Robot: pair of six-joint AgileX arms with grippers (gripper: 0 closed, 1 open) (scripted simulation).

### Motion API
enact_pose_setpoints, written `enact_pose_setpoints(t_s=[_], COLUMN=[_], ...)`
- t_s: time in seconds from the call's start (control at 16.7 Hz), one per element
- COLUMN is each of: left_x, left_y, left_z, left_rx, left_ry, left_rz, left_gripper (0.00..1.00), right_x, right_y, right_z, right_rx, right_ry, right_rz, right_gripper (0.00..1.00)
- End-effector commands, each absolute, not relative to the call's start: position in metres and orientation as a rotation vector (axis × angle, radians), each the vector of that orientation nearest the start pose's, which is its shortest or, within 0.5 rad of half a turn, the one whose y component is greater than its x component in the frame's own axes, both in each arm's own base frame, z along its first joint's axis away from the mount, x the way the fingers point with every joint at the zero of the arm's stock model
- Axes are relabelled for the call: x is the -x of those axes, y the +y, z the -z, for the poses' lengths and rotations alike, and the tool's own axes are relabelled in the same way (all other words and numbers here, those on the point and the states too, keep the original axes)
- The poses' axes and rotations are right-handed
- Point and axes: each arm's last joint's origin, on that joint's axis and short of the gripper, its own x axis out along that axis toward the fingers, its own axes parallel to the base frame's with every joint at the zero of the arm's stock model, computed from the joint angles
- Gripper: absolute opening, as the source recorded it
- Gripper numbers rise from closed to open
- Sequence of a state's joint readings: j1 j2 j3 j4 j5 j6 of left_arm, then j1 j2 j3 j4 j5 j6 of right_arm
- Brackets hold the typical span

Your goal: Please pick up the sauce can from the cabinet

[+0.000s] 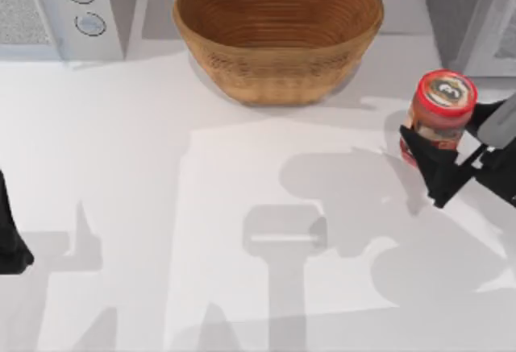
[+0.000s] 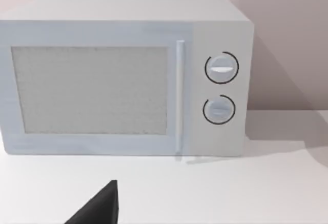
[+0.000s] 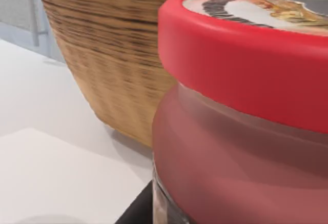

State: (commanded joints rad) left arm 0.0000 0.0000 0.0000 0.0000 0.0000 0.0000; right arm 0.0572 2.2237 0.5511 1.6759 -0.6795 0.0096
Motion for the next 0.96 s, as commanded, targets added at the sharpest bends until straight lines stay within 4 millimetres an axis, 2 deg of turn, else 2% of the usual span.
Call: enact_pose_setpoints(t_s=[0.6, 0.96], left_x=[-0.1057, -0.1057], left_y=[-0.0012, -0.0012], left_z=[-0.16, -0.16], left_rx=[0.0, 0.0], left_ry=[0.0, 0.0], left_rz=[0.0, 0.0], left_gripper=[1.0, 1.0], right_x=[-0.3097, -0.3097], right_y=[0.0395, 0.0395], right_z=[-0.0589, -0.0589], right_rx=[0.004, 0.004], right_ry=[0.004, 0.004], right_rz=[-0.762, -0.762], right_gripper=[0.98, 1.0])
